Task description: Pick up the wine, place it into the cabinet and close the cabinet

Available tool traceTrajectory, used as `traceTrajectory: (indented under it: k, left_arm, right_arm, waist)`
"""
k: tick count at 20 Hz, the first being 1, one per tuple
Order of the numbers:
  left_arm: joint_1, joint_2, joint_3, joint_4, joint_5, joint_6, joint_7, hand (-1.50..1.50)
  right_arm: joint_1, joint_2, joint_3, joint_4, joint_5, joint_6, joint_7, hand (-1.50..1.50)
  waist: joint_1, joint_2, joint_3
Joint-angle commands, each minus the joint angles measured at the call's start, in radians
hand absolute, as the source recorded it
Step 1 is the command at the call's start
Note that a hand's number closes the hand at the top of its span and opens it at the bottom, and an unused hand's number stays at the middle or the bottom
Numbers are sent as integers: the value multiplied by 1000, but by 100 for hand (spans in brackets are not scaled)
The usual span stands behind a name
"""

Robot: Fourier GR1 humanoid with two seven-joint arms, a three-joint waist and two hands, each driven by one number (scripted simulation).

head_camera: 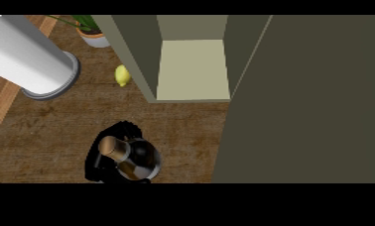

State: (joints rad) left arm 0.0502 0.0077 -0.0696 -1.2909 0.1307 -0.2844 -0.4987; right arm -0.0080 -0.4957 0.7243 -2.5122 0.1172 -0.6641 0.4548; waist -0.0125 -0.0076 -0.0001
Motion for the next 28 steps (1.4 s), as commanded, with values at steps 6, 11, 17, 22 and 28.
traceTrajectory:
  k: [6,11,17,22,28]
  left_arm:
    - [35,-8,-185,-260,32,211,183,150]
    - [-85,-8,-232,-144,10,398,90,150]
    - [-147,-8,-225,-147,-32,485,174,150]
    - [-295,6,-157,-65,-27,456,243,150]
    - [-397,-8,-160,16,-36,498,269,150]
  right_arm:
    - [46,-59,-45,-205,52,1,91,-150]
    - [110,-68,1,-187,30,0,-27,-150]
    - [88,-70,47,-204,74,-30,18,-150]
    - [113,-112,-42,-201,-6,-10,-27,-150]
    - [162,-125,-33,-216,-30,-10,-60,-150]
  waist:
    - [5,2,0]
    - [-9,4,0]
    - [-6,2,-1]
    - [-4,5,0]
    - [-10,4,0]
